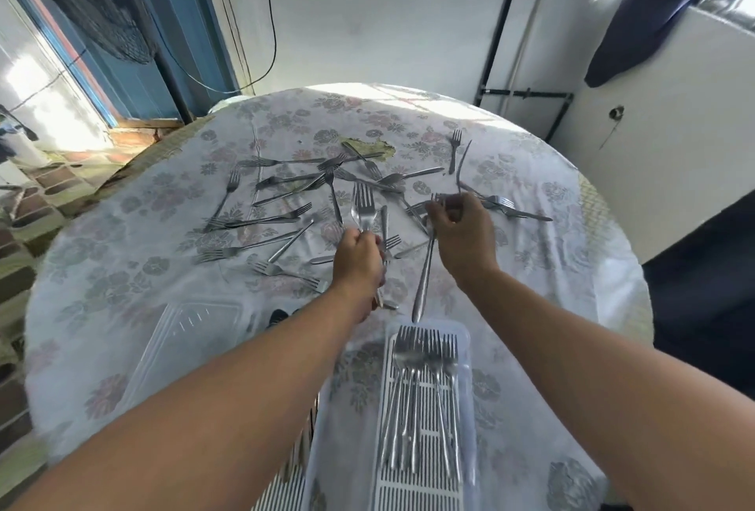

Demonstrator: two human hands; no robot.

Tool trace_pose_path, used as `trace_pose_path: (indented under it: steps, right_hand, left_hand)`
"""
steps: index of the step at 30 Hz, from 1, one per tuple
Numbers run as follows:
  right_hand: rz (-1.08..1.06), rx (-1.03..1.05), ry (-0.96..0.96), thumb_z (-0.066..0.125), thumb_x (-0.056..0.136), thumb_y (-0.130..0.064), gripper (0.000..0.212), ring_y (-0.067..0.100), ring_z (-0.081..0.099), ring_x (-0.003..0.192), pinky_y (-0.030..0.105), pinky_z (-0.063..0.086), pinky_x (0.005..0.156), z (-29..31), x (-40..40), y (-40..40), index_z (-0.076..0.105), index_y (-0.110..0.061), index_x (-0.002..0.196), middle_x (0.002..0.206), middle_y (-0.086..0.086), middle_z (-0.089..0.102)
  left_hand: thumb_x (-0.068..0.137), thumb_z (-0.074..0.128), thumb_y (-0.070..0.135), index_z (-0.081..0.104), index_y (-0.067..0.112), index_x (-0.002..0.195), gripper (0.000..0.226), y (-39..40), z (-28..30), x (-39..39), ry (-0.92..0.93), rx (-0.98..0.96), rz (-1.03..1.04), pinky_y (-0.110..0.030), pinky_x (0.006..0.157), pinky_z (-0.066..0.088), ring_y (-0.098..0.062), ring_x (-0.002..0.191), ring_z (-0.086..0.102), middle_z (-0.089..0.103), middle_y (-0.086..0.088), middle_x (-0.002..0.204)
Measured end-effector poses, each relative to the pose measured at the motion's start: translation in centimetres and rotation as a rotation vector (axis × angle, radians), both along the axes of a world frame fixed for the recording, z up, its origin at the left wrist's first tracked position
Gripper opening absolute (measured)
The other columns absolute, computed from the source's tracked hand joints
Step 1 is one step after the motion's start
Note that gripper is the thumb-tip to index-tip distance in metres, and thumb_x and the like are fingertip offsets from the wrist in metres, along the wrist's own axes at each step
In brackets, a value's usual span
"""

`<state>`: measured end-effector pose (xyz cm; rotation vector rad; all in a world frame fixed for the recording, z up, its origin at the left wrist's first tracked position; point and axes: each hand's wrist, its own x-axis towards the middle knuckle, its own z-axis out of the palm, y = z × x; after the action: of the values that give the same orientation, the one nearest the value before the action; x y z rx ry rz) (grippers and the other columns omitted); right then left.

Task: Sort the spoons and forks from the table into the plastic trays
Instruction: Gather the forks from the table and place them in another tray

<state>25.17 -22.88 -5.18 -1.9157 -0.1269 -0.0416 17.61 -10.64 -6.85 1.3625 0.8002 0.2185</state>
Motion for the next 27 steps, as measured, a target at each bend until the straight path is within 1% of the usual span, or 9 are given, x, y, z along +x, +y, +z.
trace_pose_path:
  steps: [3, 6, 9, 12, 15, 18, 22, 25, 27]
  right_hand:
    - [0.045, -0.070, 0.035, 0.071, 0.096, -0.037, 0.022, 0.013, 0.067, 0.069, 0.034, 0.052, 0.068, -0.6, -2.7, -0.7, 0.065, -0.017, 0.089, 0.076, -0.005, 0.075]
    - [0.052, -0.105, 0.112, 0.069, 0.098, -0.038, 0.023, 0.017, 0.068, 0.071, 0.035, 0.052, 0.067, -2.3, -5.9, -1.7, 0.064, -0.018, 0.089, 0.078, -0.002, 0.074]
    - [0.063, -0.143, 0.183, 0.067, 0.098, -0.041, 0.021, 0.015, 0.064, 0.068, 0.032, 0.048, 0.064, -3.8, -8.1, -2.8, 0.063, -0.021, 0.091, 0.082, -0.002, 0.073]
    - [0.082, -0.199, 0.217, 0.066, 0.099, -0.040, 0.022, 0.014, 0.062, 0.065, 0.025, 0.046, 0.056, -4.6, -9.4, -3.9, 0.064, -0.019, 0.093, 0.084, -0.001, 0.073]
    - [0.111, -0.214, 0.235, 0.068, 0.098, -0.036, 0.022, 0.020, 0.065, 0.064, 0.031, 0.051, 0.055, -5.4, -10.7, -4.8, 0.063, -0.018, 0.087, 0.078, 0.003, 0.072]
    - [0.173, -0.292, 0.235, 0.066, 0.098, -0.034, 0.020, 0.023, 0.064, 0.066, 0.032, 0.047, 0.058, -6.1, -12.1, -5.5, 0.062, -0.019, 0.085, 0.077, 0.004, 0.071]
    - [0.255, -0.405, 0.196, 0.062, 0.099, -0.031, 0.017, 0.026, 0.066, 0.079, 0.038, 0.056, 0.070, -6.7, -13.1, -6.1, 0.065, -0.014, 0.093, 0.086, 0.006, 0.073]
    - [0.291, -0.513, 0.142, 0.054, 0.104, -0.029, 0.025, 0.030, 0.063, 0.093, 0.035, 0.047, 0.074, -6.5, -13.4, -6.0, 0.065, -0.008, 0.109, 0.108, 0.010, 0.068]
    - [0.304, -0.556, 0.142, 0.050, 0.106, -0.030, 0.030, 0.034, 0.059, 0.096, 0.034, 0.042, 0.078, -6.2, -13.9, -5.8, 0.057, -0.005, 0.121, 0.120, 0.012, 0.050]
  left_hand:
    - [0.107, 0.039, 0.013, 0.057, 0.008, 0.096, 0.021, -1.2, 0.7, -1.7, -0.011, -0.103, -0.066, -0.028, 0.050, 0.041, -0.018, 0.053, 0.052, 0.061, -0.008, 0.067]
    - [0.105, 0.050, 0.018, 0.068, 0.009, 0.097, 0.021, -2.7, 0.0, -3.6, 0.068, -0.092, -0.153, -0.032, 0.063, 0.046, -0.020, 0.068, 0.061, 0.074, -0.007, 0.079]
    - [0.099, 0.063, 0.023, 0.075, 0.018, 0.092, 0.014, -3.9, -1.3, -5.2, 0.175, -0.023, -0.158, -0.030, 0.074, 0.042, -0.019, 0.080, 0.060, 0.073, -0.002, 0.087]
    - [0.097, 0.071, 0.025, 0.074, 0.016, 0.115, 0.021, -4.7, -1.6, -7.0, 0.217, 0.051, -0.167, -0.026, 0.076, 0.044, -0.013, 0.082, 0.055, 0.070, -0.003, 0.105]
    - [0.096, 0.073, 0.022, 0.075, 0.005, 0.107, 0.020, -4.8, -2.0, -9.0, 0.232, 0.248, -0.287, -0.020, 0.060, 0.046, -0.015, 0.075, 0.061, 0.074, -0.013, 0.105]
    - [0.093, 0.076, 0.026, 0.075, 0.008, 0.085, 0.019, -4.9, -2.5, -10.5, 0.270, 0.415, -0.396, -0.036, 0.077, 0.053, -0.031, 0.087, 0.067, 0.073, -0.016, 0.094]
    - [0.090, 0.078, 0.032, 0.065, 0.016, 0.068, 0.030, -5.4, -3.4, -12.1, 0.370, 0.563, -0.465, -0.033, 0.068, 0.040, -0.021, 0.066, 0.053, 0.058, -0.001, 0.065]
    - [0.092, 0.071, 0.043, 0.065, 0.022, 0.077, 0.027, -6.0, -3.6, -12.5, 0.463, 0.806, -0.524, -0.039, 0.087, 0.038, -0.021, 0.082, 0.060, 0.067, 0.005, 0.077]
    - [0.093, 0.066, 0.047, 0.069, 0.026, 0.086, 0.023, -6.1, -3.9, -12.2, 0.485, 0.975, -0.546, -0.040, 0.092, 0.030, -0.021, 0.095, 0.064, 0.071, 0.006, 0.089]
